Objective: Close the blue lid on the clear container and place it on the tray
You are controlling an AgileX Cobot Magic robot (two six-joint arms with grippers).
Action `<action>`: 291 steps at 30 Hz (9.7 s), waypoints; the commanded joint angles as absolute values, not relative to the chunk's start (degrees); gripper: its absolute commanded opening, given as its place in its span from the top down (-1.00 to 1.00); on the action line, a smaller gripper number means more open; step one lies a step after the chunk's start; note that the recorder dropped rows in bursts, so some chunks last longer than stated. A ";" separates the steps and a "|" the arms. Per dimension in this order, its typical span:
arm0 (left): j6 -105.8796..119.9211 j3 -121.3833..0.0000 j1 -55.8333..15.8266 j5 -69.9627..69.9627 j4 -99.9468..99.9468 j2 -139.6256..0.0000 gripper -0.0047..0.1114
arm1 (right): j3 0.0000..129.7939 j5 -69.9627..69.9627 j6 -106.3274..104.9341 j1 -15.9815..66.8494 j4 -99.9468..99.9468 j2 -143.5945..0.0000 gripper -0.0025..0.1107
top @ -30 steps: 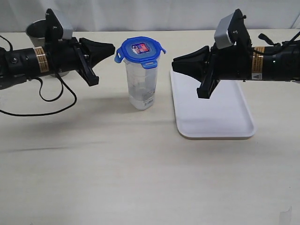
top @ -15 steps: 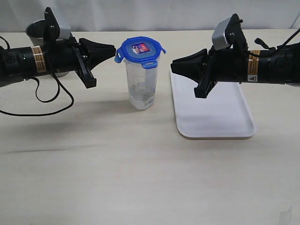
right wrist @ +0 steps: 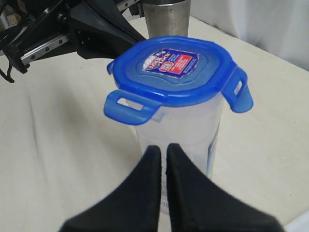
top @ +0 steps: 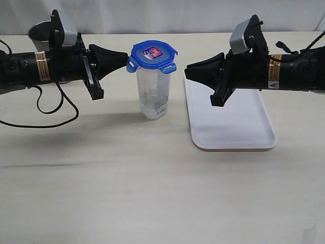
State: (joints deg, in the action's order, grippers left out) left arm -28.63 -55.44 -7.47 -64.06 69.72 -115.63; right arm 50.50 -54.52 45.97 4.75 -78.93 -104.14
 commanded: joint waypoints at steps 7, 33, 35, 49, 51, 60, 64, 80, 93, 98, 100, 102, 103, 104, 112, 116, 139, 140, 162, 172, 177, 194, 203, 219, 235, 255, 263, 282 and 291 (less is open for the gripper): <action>-29.64 -55.50 -7.74 -64.60 70.22 -115.15 0.92 | 50.68 -55.31 45.67 4.78 -78.60 -104.18 0.88; -12.20 -45.54 -7.74 -57.55 48.85 -115.56 0.92 | 50.46 -27.03 64.90 4.78 -82.14 -89.13 0.87; -13.28 -45.26 -7.74 -60.64 52.63 -116.50 0.92 | 50.46 -26.46 66.87 4.78 -83.43 -88.42 0.87; -15.68 -44.59 -7.74 -68.57 56.00 -123.03 0.19 | 50.32 -26.92 66.87 4.78 -83.43 -88.36 0.87; -15.68 -44.70 -8.05 -69.37 57.42 -123.03 -0.21 | 50.32 -26.92 66.87 4.78 -83.43 -88.36 0.87; -10.04 -44.79 -14.57 -68.97 49.83 -124.72 -0.68 | 50.33 -27.29 66.87 4.78 -83.43 -89.18 0.87; -8.12 -44.79 -17.05 -69.25 42.81 -125.46 -0.68 | 50.33 -27.29 66.87 4.78 -83.43 -89.60 0.87; -8.03 -53.97 -20.09 -66.57 41.30 -131.34 -0.68 | 50.33 -28.77 66.62 4.78 -83.17 -89.58 0.87; -10.47 -58.28 -23.02 -63.80 41.37 -132.33 -0.68 | 50.33 -28.77 66.62 4.78 -82.96 -89.80 0.87; -10.57 -59.08 -23.15 -61.57 40.86 -132.33 -0.68 | 50.33 -28.77 66.62 4.78 -82.96 -89.80 0.87; -10.57 -59.08 -23.15 -61.57 40.86 -132.33 -0.68 | 50.33 -28.77 66.62 4.78 -82.96 -89.80 0.87; -10.57 -59.08 -23.15 -61.57 40.86 -132.33 -0.68 | 50.33 -28.77 66.62 4.78 -82.96 -89.80 0.87; -10.46 -59.08 -23.15 -61.57 40.86 -132.33 -0.67 | 50.33 -28.77 66.62 4.78 -82.96 -89.80 0.87; -10.10 -59.08 -23.15 -61.57 40.86 -132.33 -0.65 | 50.33 -28.77 66.62 4.78 -82.96 -89.80 0.87; -9.01 -59.08 -23.15 -60.37 41.32 -132.33 0.23 | 50.33 -28.77 66.73 4.78 -82.96 -89.80 0.87; -9.01 -59.08 -23.15 -58.32 41.72 -132.33 0.75 | 50.33 -32.09 66.40 4.78 -82.96 -89.80 0.87; -21.26 -59.08 -13.99 -68.47 71.38 -129.53 0.92 | 69.23 -7.01 97.82 16.73 -99.95 -91.59 0.41; -21.26 -59.08 -13.88 -68.53 71.49 -129.53 0.92 | 69.23 1.14 96.58 17.43 -99.95 -91.74 0.41; -21.04 -59.08 -13.91 -68.53 69.45 -129.53 0.92 | 92.26 57.96 -23.20 18.19 34.62 -104.01 0.13; -21.04 -59.08 -13.91 -68.53 69.57 -129.53 0.92 | 92.36 58.44 -21.84 22.19 33.77 -108.97 0.13; -21.04 -59.08 -14.00 -68.53 69.67 -129.53 0.92 | 92.36 58.44 -21.84 22.19 33.23 -109.25 0.14; -21.04 -59.08 -14.00 -68.53 69.33 -129.53 0.92 | 92.25 62.38 -22.34 22.19 37.27 -115.83 0.20; -21.04 -59.08 -14.00 -68.53 69.33 -129.53 0.92 | 92.25 64.61 -27.03 22.07 42.57 -121.11 0.25; -21.04 -59.08 -14.00 -68.53 69.33 -129.53 0.92 | 92.61 61.49 -30.85 21.99 39.40 -115.70 -0.13; -21.04 -59.08 -14.00 -68.53 69.23 -129.53 0.92 | 92.61 59.87 -28.28 21.99 32.77 -109.81 -0.13; -21.04 -59.08 -14.00 -68.53 69.11 -129.53 0.92 | 97.29 62.96 -42.90 22.11 36.53 -103.02 -0.11; -21.04 -59.08 -14.00 -68.29 68.74 -129.53 0.92 | 97.29 61.57 -51.37 32.49 20.70 -100.29 -0.02; -21.04 -59.08 -14.00 -68.11 68.74 -129.53 0.92 | 85.71 47.81 -46.66 44.15 -10.13 -103.93 0.17; -21.04 -59.08 -14.00 -68.11 68.74 -129.53 0.92 | 85.56 48.04 -46.89 44.15 -10.13 -107.13 0.17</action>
State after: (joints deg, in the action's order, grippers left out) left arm -21.30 -58.89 -13.52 -66.02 69.37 -130.33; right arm 85.94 47.60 -47.09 44.09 -10.61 -105.42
